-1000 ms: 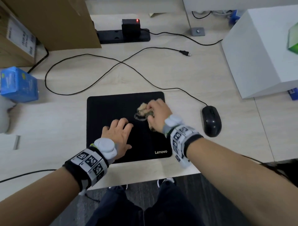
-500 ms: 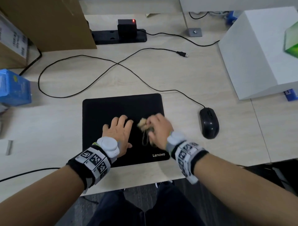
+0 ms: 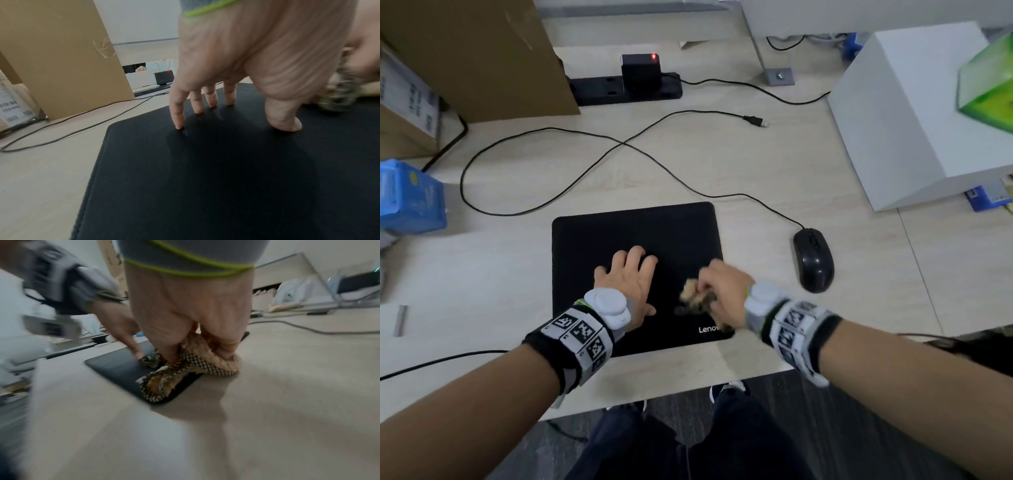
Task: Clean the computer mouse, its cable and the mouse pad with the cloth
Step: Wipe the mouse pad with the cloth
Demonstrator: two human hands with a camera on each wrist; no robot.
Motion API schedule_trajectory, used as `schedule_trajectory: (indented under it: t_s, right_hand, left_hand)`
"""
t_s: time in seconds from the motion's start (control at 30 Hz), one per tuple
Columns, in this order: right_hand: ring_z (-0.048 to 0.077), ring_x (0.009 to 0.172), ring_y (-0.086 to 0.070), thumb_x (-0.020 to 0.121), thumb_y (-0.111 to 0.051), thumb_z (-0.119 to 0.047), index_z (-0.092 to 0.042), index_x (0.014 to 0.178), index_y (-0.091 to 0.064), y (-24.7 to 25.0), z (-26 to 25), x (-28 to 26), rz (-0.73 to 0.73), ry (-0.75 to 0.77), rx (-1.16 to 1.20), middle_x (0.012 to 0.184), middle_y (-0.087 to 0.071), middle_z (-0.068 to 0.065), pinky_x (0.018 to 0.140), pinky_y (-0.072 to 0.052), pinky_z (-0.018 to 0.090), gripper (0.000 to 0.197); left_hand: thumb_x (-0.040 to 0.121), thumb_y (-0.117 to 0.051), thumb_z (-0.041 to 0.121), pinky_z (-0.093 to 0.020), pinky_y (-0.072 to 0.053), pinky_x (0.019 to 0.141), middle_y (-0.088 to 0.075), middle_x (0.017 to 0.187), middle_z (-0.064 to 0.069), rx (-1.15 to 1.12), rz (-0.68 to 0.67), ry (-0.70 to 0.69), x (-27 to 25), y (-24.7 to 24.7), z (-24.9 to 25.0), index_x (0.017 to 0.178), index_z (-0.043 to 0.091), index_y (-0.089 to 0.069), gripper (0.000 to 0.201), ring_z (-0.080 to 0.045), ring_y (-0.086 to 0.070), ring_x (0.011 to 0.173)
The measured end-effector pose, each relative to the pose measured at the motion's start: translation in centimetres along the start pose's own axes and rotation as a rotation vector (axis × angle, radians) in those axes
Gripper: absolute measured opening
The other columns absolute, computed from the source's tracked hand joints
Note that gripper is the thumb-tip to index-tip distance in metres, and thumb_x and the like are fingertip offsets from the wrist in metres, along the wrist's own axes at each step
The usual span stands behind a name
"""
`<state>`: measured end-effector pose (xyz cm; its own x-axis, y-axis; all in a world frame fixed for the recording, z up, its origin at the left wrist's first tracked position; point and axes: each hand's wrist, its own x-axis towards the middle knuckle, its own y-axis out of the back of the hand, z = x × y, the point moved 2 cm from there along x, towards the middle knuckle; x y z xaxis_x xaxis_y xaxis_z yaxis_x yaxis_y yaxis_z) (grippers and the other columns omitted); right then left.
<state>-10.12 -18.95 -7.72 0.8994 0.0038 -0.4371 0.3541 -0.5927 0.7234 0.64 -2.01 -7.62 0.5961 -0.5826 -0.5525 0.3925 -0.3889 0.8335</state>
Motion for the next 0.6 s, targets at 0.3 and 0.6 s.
schedule_trajectory:
  t_s: [0.3,0.6]
  right_hand:
    - [0.031,0.088,-0.053,0.071,-0.067,-0.007,-0.008,0.099,-0.057,1.4,1.3,2.6,0.038,0.038,-0.05,0.101,-0.051,0.012,0.071,-0.037,0.033,0.03]
    - [0.022,0.088,-0.051,0.084,-0.056,-0.004,-0.017,0.107,-0.053,7.2,2.1,12.0,0.306,-0.244,0.009,0.113,-0.05,0.006,0.071,-0.036,0.028,0.026]
  left_hand:
    - [0.076,-0.071,0.052,-0.042,-0.04,0.095,-0.017,0.146,0.0,0.007,-0.007,0.004,0.4,0.1,0.1,0.143,0.026,-0.02,0.088,-0.025,-0.027,0.128]
    - [0.074,-0.072,0.053,-0.04,-0.041,0.092,-0.018,0.142,0.001,0.03,-0.024,0.016,0.6,0.2,0.2,0.142,0.027,-0.019,0.09,-0.024,-0.028,0.125]
